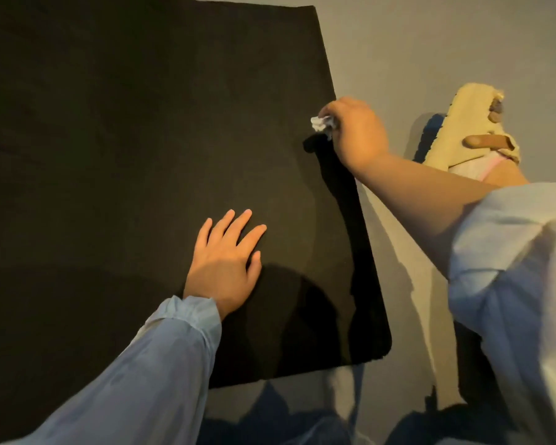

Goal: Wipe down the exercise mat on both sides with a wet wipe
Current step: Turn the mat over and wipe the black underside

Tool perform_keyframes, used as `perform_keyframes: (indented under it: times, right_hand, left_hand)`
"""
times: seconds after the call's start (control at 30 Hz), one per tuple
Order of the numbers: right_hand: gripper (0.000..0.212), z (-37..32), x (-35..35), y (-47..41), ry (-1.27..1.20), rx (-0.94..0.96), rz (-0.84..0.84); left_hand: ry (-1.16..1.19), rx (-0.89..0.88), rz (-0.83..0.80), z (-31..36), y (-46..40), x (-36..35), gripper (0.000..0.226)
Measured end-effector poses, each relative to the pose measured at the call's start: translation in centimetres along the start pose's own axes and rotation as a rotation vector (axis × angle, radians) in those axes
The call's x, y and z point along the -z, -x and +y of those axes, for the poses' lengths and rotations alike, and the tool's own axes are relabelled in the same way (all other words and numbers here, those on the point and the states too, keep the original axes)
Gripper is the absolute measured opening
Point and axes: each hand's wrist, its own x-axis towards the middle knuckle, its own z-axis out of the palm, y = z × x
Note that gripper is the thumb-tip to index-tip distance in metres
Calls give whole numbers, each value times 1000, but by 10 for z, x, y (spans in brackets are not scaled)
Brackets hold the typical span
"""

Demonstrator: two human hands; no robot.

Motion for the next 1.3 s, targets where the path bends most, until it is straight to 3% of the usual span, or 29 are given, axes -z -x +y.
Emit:
perform_keyframes:
  times: [0.27,0.4,0.67,0.8,0.9,1.0,1.17,1.3]
  right_hand:
    - [39,0,-39,-3,62,-15,-125]
    - [34,3,-27,34,84,128,-195]
    - [29,-5,15,177,80,472,-564]
    - [32,-10,27,230,67,511,-777]
    - [27,-12,42,246,-11,575,-824]
    - [29,-5,52,230,-83,620,-729]
    - [24,1,42,107,-133,327,-173]
    - [26,9,19,18,9,150,-88]
  left_hand:
    - [-18,27,-61,-1,-4,1,41]
    - [-7,18,-35,-1,-3,2,42]
    - [-45,28,-126,-3,-4,0,46]
    - [-28,14,-111,-3,-3,1,44]
    - [-9,7,-94,-3,-1,2,44]
    - [-2,19,-113,-3,-2,1,45]
    - [-11,36,-150,-2,-3,2,46]
    - [-2,13,-110,0,-1,4,41]
